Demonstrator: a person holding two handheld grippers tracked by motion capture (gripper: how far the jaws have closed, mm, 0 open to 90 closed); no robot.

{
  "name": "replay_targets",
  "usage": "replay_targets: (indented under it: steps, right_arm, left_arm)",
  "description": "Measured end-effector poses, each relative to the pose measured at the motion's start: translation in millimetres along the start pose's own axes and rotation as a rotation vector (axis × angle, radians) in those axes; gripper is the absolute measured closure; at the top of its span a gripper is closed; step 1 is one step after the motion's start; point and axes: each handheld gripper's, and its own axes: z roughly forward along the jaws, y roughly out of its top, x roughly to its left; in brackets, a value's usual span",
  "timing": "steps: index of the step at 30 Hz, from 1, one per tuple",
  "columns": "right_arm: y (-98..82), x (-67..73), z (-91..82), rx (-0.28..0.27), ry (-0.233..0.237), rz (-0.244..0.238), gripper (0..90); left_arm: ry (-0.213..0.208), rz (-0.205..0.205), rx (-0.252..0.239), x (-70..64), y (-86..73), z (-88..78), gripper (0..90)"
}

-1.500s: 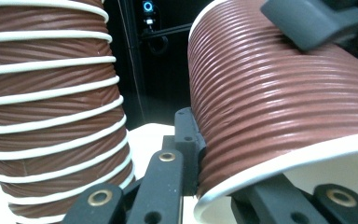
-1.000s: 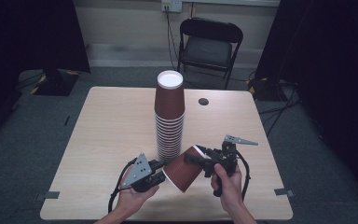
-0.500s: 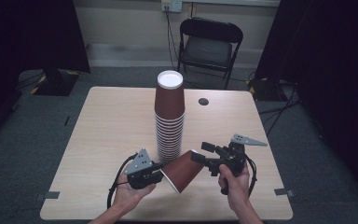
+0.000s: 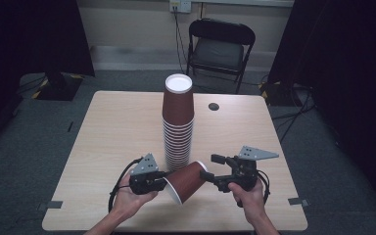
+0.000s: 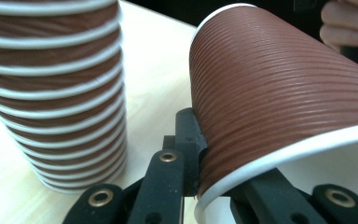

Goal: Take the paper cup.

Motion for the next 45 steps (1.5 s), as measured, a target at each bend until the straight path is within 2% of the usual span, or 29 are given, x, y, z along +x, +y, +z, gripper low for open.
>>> replay_targets:
  steps: [2,5,9,14,16,18,23,25,29,31,34,39,40,41,44,45]
  right_arm:
    - [-0.4,2.5,0.3,0.003,-0.006,-0.028,17.4]
    - [-1.4,8.8,1.7,0.034,-0.008,-0.107,16.0]
    - [-4.1,15.1,4.0,0.084,-0.008,-0.178,16.0]
    - [-6.1,21.3,8.2,0.155,0.016,-0.266,15.7]
    - [-6.1,26.3,9.8,0.188,0.015,-0.329,14.5]
    - [-5.9,31.2,10.9,0.212,0.029,-0.371,13.9]
    - [-7.3,39.6,15.7,0.274,0.060,-0.456,14.1]
    - [-9.9,42.6,18.9,0.304,0.045,-0.500,14.7]
    - [-16.3,46.4,25.0,0.342,0.039,-0.553,14.2]
    - [-17.9,47.4,26.8,0.351,0.034,-0.570,13.9]
    - [-19.7,50.9,29.3,0.372,0.016,-0.622,14.0]
    - [-24.9,58.6,33.2,0.403,-0.002,-0.720,13.1]
    - [-25.6,59.1,33.7,0.412,-0.005,-0.732,12.7]
    - [-27.3,60.0,34.7,0.419,-0.017,-0.753,11.7]
    - [-31.8,61.5,37.2,0.435,-0.042,-0.791,9.4]
    - [-32.9,61.6,38.2,0.438,-0.047,-0.801,9.2]
  left_arm:
    - [-0.007,-0.004,0.027,0.4,-0.3,2.1,85.4]
    - [-0.027,-0.017,0.053,2.7,0.6,2.8,85.4]
    - [-0.048,-0.033,0.093,4.4,2.5,1.5,85.4]
    - [-0.064,-0.038,0.152,3.7,0.0,4.4,85.3]
    - [-0.074,-0.035,0.162,3.1,-0.8,5.9,85.3]
    - [-0.094,-0.048,0.172,3.8,-0.7,7.1,85.3]
    - [-0.133,-0.076,0.237,4.7,1.2,11.8,85.2]
    - [-0.144,-0.082,0.246,5.6,3.4,12.9,85.2]
    - [-0.150,-0.105,0.285,7.8,11.6,13.7,85.2]
    - [-0.151,-0.098,0.310,8.7,15.4,13.9,85.3]
    - [-0.162,-0.103,0.324,7.2,20.8,14.5,85.3]
    - [-0.152,-0.084,0.377,6.0,27.4,16.8,85.4]
    - [-0.134,-0.086,0.386,4.6,29.1,17.4,85.4]
    - [-0.136,-0.078,0.398,4.8,30.3,17.5,85.6]
    - [-0.141,-0.077,0.409,2.9,34.0,20.1,85.7]
    - [-0.127,-0.074,0.424,2.2,36.2,20.7,85.7]
